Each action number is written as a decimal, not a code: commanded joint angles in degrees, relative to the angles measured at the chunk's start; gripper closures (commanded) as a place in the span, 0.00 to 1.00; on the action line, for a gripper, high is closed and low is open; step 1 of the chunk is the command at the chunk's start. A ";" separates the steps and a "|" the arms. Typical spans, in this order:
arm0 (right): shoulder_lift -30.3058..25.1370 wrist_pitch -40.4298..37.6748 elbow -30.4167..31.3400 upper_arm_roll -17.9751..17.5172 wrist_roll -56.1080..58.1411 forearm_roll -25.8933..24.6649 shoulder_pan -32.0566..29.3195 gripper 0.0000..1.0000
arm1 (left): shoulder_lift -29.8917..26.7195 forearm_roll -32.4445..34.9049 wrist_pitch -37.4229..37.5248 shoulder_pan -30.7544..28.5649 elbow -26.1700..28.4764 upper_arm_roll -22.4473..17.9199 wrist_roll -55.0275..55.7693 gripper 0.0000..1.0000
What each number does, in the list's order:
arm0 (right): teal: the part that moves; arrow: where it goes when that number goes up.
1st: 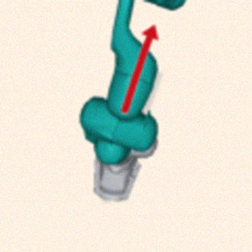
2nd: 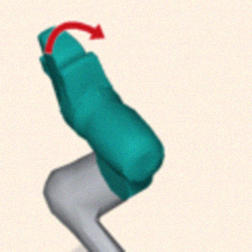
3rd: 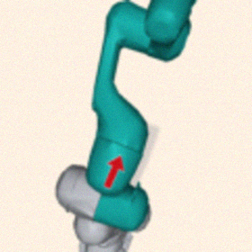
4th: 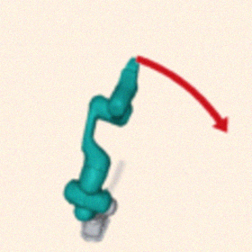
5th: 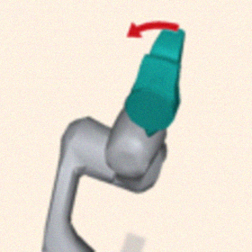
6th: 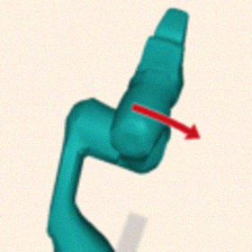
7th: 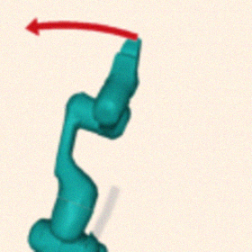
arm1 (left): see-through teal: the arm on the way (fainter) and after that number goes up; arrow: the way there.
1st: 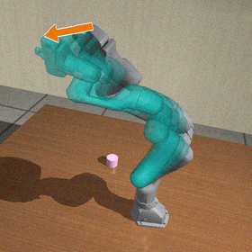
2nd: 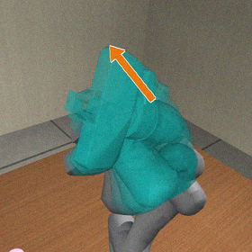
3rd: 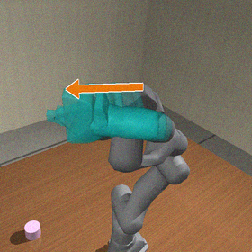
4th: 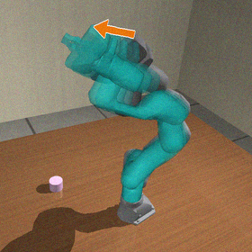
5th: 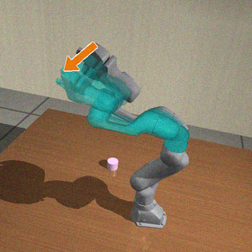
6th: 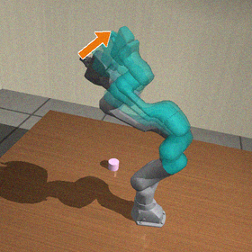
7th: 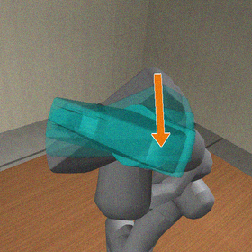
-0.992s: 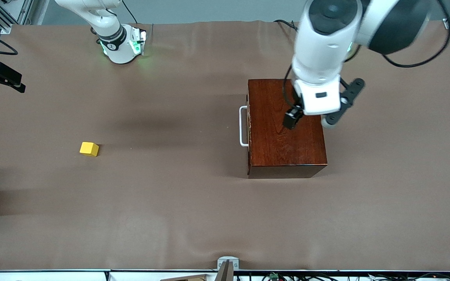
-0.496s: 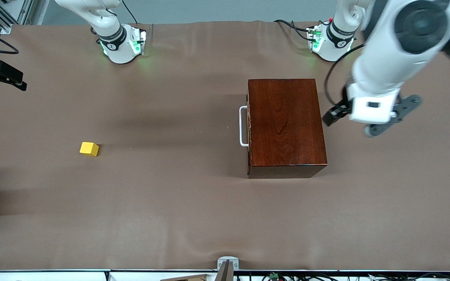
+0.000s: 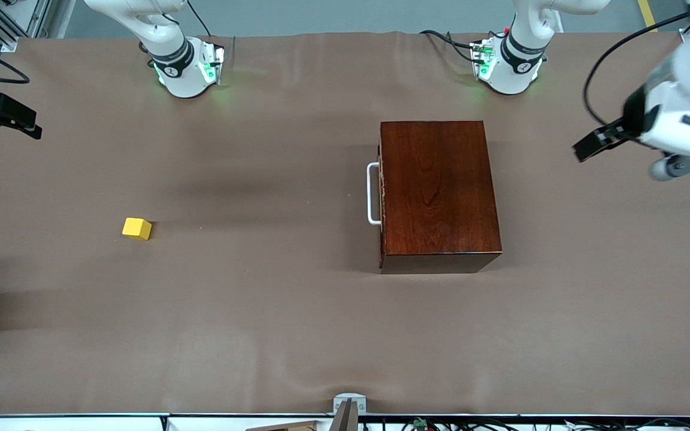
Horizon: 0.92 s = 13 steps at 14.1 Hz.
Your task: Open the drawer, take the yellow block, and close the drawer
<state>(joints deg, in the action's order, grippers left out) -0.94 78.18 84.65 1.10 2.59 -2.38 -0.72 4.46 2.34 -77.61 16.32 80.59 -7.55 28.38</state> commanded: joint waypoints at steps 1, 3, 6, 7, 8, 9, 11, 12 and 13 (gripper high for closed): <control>0.06 -0.49 -0.36 -0.75 0.75 0.71 -1.30 0.00 | -2.08 -0.06 -0.62 -3.48 2.20 0.35 -6.74 0.00; 0.06 -0.66 -0.36 -0.75 0.75 0.71 -1.30 0.00 | -2.52 0.03 -0.62 -5.68 2.20 0.35 -11.05 0.00; 0.06 -0.75 -0.36 -0.75 0.75 0.71 -1.30 0.00 | -3.31 0.30 -0.44 -8.23 2.29 0.35 -17.56 0.00; 0.06 -0.84 -0.36 -0.75 0.75 0.71 -1.30 0.00 | -3.32 0.30 -0.18 -9.20 2.29 0.35 -19.14 0.00; 0.06 -0.84 -0.36 -0.75 0.75 0.71 -1.39 0.00 | -3.49 0.30 -0.09 -9.73 2.29 0.43 -20.46 0.00; 0.06 -0.84 -0.36 -0.75 0.75 0.71 -1.47 0.00 | -3.84 0.30 0.00 -9.91 2.38 0.35 -21.52 0.00; 0.06 -0.84 -0.36 -0.75 0.75 0.71 -1.65 0.00 | -3.93 0.30 0.35 -10.69 2.20 0.26 -23.45 0.00; 0.15 -0.84 -0.36 -0.75 0.75 0.71 -2.08 0.00 | -4.19 0.30 0.35 -10.96 2.20 0.26 -24.51 0.00; 0.15 -0.84 -0.27 -0.75 0.75 0.71 -2.35 0.00 | -4.19 0.30 0.35 -10.96 2.03 0.26 -25.04 0.00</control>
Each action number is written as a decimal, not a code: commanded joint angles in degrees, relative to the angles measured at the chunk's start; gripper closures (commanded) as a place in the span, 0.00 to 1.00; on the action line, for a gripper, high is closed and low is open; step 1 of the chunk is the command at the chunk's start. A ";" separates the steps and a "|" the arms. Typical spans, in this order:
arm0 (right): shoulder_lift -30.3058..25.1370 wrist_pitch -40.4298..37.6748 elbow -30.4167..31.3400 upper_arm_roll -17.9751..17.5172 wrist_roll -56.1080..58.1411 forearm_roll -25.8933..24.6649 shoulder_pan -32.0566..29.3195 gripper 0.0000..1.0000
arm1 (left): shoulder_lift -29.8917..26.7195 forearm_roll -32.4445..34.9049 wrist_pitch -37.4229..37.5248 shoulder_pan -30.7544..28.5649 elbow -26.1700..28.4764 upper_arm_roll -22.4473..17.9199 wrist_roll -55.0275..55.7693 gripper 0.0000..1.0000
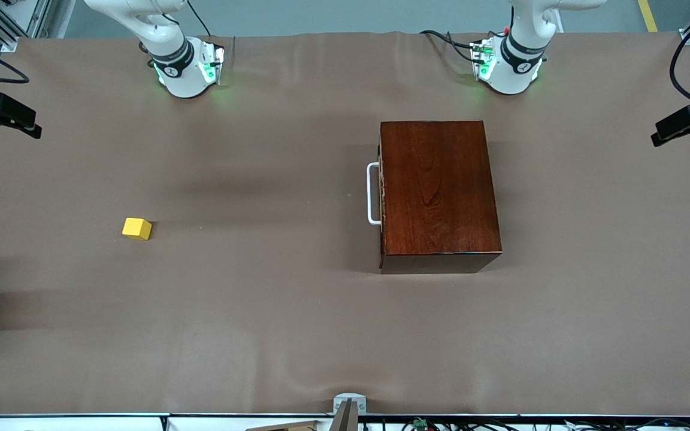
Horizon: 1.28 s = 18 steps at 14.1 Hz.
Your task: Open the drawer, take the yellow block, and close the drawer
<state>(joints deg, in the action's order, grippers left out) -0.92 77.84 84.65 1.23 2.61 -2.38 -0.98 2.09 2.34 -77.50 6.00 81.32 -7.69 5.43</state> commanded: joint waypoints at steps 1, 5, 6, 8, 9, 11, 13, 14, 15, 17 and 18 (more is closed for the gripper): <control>0.13 -0.49 -0.10 -0.88 0.73 0.71 -2.09 0.00 | -1.83 0.29 0.24 -0.55 1.13 0.56 -2.09 0.00; 0.13 -0.49 0.08 -0.88 0.73 0.71 -2.09 0.00 | -1.48 0.12 0.07 0.06 0.16 0.83 -1.56 0.00; 0.13 -0.49 0.08 -0.97 0.73 0.80 -2.09 0.00 | -1.30 0.03 0.16 0.24 -0.28 1.18 -1.47 0.00; 0.13 -0.40 0.08 -0.97 0.99 1.93 -2.09 0.00 | -1.30 0.03 0.16 0.07 -0.46 3.19 -1.21 0.00; 0.13 -0.40 -0.01 -0.97 1.34 2.46 -2.09 0.00 | -1.30 0.12 0.16 0.07 -0.55 3.72 -1.90 0.00; 0.04 -0.40 -0.01 -0.97 1.52 2.73 -2.01 0.00 | -1.30 0.03 0.16 0.15 -0.63 4.34 -1.82 0.00; 0.04 -0.49 -0.01 -0.97 1.52 2.73 -2.09 0.00 | -1.39 0.21 0.16 0.15 -1.16 5.66 -1.38 0.00; 0.04 -0.49 -0.01 -0.88 1.61 2.73 -2.09 0.00 | -1.39 0.21 0.16 0.15 -1.42 5.75 -1.38 0.00; 0.04 -0.58 -0.01 -0.97 1.61 2.73 -2.09 0.00 | -1.56 0.29 0.16 0.07 -1.34 6.10 -1.64 0.00; 0.04 -0.84 -0.01 -0.88 1.61 2.73 -2.09 0.00 | -2.18 0.29 0.51 -0.37 -0.81 7.07 -2.08 0.00; 0.04 -0.93 -0.01 -0.97 1.61 2.64 -2.09 0.00 | -2.79 0.38 0.25 -0.29 -0.46 7.42 -2.09 0.00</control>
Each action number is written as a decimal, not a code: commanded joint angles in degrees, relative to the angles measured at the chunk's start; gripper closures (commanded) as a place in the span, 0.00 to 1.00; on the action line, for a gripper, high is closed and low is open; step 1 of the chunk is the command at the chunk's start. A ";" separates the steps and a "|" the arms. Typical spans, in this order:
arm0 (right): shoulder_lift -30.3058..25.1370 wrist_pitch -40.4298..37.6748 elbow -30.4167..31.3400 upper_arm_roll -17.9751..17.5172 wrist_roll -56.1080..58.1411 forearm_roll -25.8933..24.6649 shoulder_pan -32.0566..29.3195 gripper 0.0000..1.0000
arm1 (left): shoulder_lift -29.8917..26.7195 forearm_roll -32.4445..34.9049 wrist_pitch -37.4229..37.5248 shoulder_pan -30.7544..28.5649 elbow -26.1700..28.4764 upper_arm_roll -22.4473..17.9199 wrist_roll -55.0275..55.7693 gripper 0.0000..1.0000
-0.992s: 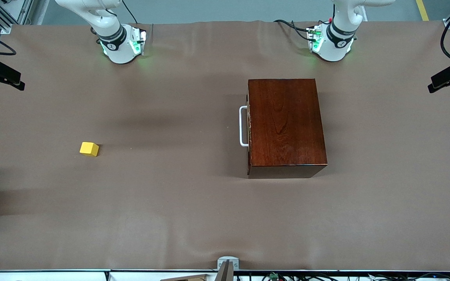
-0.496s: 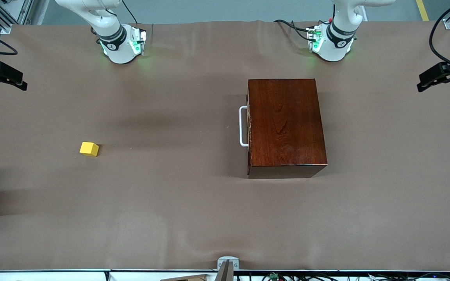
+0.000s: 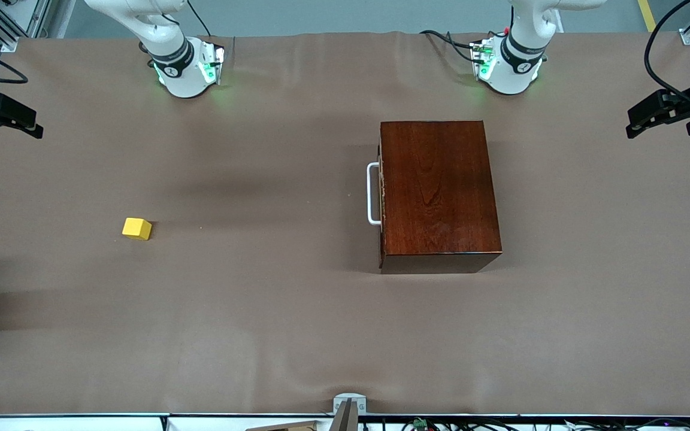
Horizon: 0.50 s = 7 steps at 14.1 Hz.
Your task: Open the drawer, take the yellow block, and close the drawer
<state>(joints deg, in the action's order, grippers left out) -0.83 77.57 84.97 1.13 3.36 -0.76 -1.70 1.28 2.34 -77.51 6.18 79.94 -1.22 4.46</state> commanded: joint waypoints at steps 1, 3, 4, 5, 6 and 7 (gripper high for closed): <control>-0.05 -0.66 -0.33 -0.78 0.86 1.02 -1.37 0.00 | -2.07 0.29 -0.53 -0.73 1.96 1.65 -1.04 0.00; -0.05 -0.66 -0.33 -0.78 0.86 1.02 -1.29 0.00 | -2.51 0.29 -2.03 -0.91 3.46 2.27 -1.03 0.00; 0.04 -0.66 -0.33 -0.78 0.86 1.02 -1.29 0.00 | -2.51 0.29 -2.29 -1.78 3.72 2.45 -1.03 0.00; 0.04 -0.66 -0.33 -0.78 0.86 1.02 -1.37 0.00 | -2.60 0.29 -2.82 -2.66 4.86 3.58 -1.03 0.00; -0.05 -0.66 -0.24 -0.78 0.86 1.02 -1.37 0.00 | -2.95 0.29 -3.78 -3.80 6.09 4.81 -1.03 0.00; 0.04 -0.66 -0.24 -0.78 0.86 1.02 -1.46 0.00 | -3.91 0.29 -5.09 -4.85 7.49 5.86 -1.12 0.00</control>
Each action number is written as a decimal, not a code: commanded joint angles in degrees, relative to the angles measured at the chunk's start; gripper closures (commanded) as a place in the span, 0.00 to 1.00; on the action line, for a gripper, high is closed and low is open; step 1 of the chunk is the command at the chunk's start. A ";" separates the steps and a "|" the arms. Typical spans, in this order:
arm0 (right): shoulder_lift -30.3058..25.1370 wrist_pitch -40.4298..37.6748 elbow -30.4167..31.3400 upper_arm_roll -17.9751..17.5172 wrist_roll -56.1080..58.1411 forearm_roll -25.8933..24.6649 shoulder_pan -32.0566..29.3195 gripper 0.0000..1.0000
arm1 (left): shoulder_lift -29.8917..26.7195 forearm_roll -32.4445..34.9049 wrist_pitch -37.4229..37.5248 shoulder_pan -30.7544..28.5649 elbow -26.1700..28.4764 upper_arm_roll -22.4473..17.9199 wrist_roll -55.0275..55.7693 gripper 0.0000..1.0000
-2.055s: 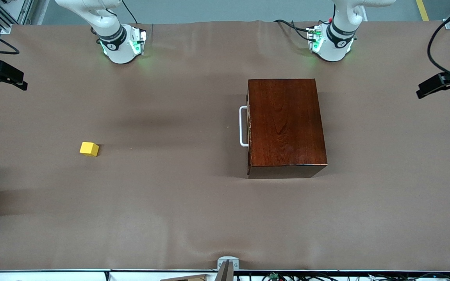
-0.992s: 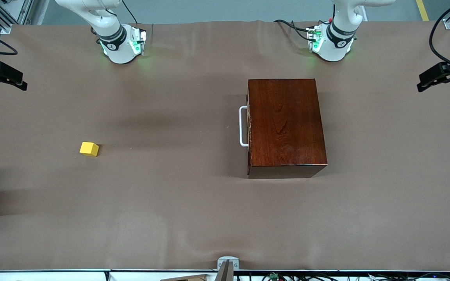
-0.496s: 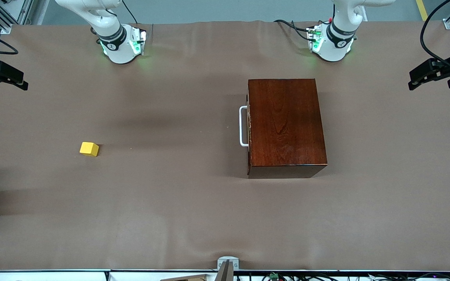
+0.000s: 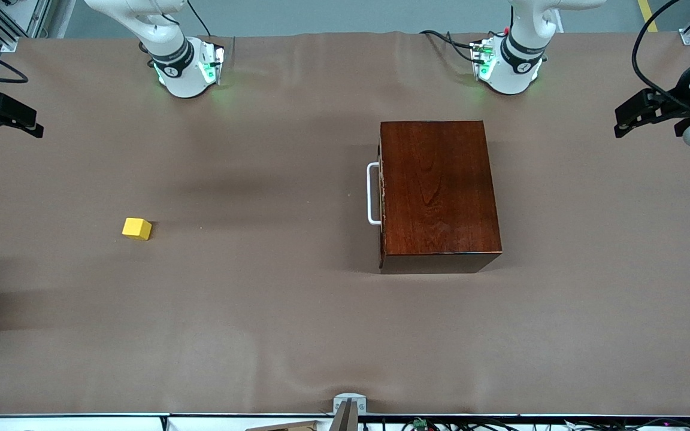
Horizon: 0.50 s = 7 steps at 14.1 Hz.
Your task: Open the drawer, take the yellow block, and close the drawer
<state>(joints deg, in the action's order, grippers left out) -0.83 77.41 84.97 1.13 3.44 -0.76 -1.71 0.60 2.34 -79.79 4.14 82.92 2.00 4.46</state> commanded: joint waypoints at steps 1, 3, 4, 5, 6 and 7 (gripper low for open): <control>0.04 -0.68 -0.24 -0.78 0.78 1.02 -1.46 0.00 | -4.19 0.21 -4.48 -3.08 6.45 2.75 -1.12 0.00; 0.04 -1.21 -0.33 -0.78 0.78 1.02 -1.46 0.00 | -6.39 0.12 -5.89 -3.08 9.44 2.84 -1.03 0.00; 0.04 -1.21 -0.24 -0.78 0.78 1.02 -1.46 0.00 | -7.27 0.12 -6.94 -3.17 10.85 2.84 -0.95 0.00; 0.04 -1.21 -0.24 -0.78 0.78 1.02 -1.54 0.00 | -8.58 0.12 -8.17 -3.17 12.77 2.84 -0.95 0.00; 0.04 -1.21 -0.24 -0.78 0.78 1.02 -1.54 0.00 | -9.81 0.12 -9.40 -3.26 14.62 2.92 -0.86 0.00; 0.04 -1.21 -0.24 -0.78 0.78 1.02 -1.54 0.00 | -10.26 0.12 -9.68 -3.26 14.81 2.92 -0.86 0.00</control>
<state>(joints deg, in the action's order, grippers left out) -0.83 76.77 84.99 1.16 3.46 -0.76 -1.76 -5.57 2.34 -86.98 2.21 93.05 3.88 4.46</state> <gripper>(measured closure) 0.000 0.000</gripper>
